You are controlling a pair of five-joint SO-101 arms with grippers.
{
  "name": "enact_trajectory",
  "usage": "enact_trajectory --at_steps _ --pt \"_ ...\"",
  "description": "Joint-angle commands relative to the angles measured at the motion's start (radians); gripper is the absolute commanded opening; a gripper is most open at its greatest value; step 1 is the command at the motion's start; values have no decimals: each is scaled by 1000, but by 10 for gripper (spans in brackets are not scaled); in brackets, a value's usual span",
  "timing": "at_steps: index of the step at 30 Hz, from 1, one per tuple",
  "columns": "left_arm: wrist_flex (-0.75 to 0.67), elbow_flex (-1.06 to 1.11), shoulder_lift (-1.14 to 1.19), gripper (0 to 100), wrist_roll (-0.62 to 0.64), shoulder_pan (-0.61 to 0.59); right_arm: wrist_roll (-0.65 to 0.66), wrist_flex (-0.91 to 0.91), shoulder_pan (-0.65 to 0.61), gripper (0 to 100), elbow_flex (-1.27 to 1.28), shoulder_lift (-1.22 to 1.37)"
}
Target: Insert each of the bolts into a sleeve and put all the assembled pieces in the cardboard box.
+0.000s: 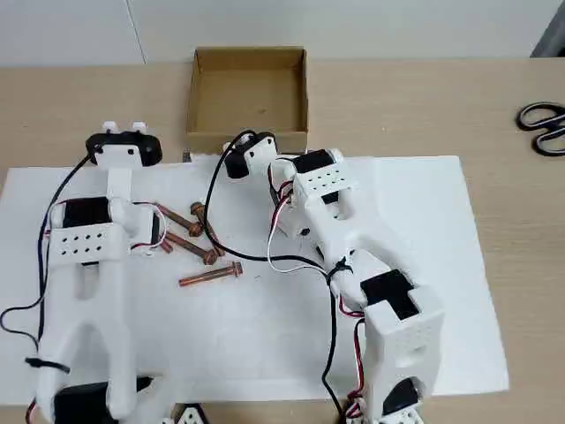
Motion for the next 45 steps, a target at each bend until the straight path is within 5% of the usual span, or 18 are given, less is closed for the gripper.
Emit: enact_trajectory --at_steps 1,5,13,21,26,35,45 --pt "-43 27 -5 8 -6 -5 6 -5 21 118 -20 19" --pt "-48 44 -5 8 -6 -5 6 12 21 0 -23 36" --pt "-20 22 -14 6 -5 -2 2 125 22 4 -86 -93" --pt "244 -337 -3 14 -3 3 2 309 25 4 -175 -269" --pt "413 -541 64 133 -41 78 -51 383 105 4 -175 -334" --pt "462 -582 249 119 -354 255 -71 447 269 6 -173 -343" --pt "462 -581 404 120 -678 272 -106 449 334 6 -161 -338"
